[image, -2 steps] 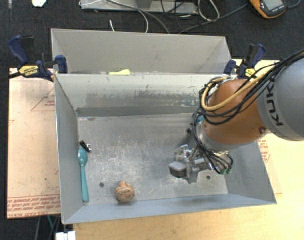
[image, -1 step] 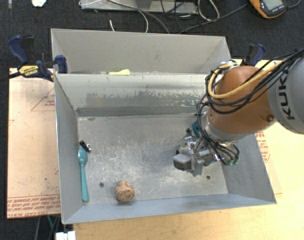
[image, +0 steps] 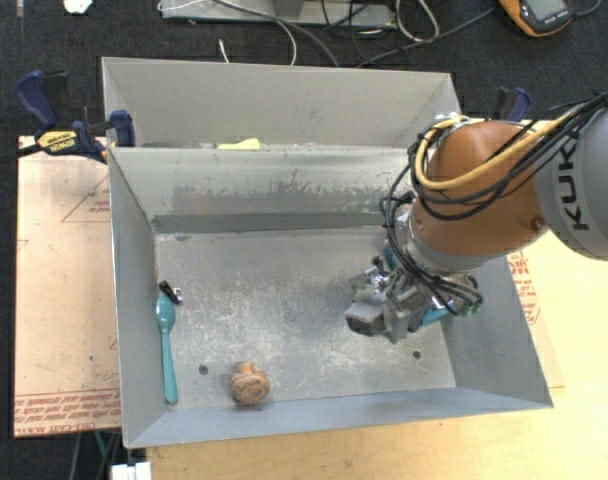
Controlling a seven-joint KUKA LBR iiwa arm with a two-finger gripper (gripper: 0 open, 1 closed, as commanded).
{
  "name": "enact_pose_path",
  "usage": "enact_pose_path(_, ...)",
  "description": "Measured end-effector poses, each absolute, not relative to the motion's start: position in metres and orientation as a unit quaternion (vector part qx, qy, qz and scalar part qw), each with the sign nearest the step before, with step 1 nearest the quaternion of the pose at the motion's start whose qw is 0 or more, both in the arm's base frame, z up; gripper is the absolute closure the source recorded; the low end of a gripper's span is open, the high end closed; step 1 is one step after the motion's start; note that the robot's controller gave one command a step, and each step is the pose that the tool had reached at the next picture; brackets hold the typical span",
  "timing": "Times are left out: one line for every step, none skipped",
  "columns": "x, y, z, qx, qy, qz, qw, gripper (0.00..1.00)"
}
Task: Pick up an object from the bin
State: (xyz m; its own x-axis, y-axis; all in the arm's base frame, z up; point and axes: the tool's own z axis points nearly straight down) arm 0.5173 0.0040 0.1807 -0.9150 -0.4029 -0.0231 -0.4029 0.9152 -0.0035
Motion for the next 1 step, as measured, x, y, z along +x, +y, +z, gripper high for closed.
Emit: enact_pose_path(0.5114,0.0120,0.2419,-0.180,0.984,0.002,0.009,1.00)
